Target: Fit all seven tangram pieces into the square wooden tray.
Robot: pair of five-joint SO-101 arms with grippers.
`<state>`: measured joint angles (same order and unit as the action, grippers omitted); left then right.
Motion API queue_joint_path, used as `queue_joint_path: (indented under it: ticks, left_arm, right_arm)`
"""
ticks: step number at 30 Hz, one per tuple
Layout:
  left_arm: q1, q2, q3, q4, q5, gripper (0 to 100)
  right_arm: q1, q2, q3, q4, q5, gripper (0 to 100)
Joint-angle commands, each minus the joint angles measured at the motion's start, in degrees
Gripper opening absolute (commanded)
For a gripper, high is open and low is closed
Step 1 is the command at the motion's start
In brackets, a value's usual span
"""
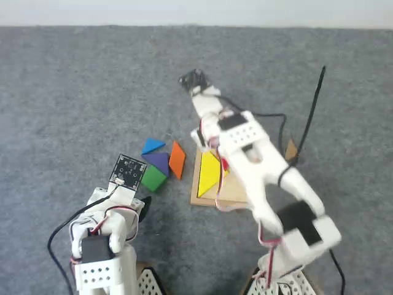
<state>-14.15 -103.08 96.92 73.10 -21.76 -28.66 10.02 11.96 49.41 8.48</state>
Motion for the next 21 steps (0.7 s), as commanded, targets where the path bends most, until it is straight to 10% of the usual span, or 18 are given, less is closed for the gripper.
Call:
queue_joint_path:
  ticks: [1,21]
  left_arm:
    - [0.18,-1.05,-0.48,0.18,0.35,28]
    - [0.18,-1.05,-0.48,0.18,0.35,28]
  right_arm:
    - [2.24,6.37,-12.4,3.56,-1.76,22.1]
    - [2.07,1.63,2.99,6.11,3.6,22.0]
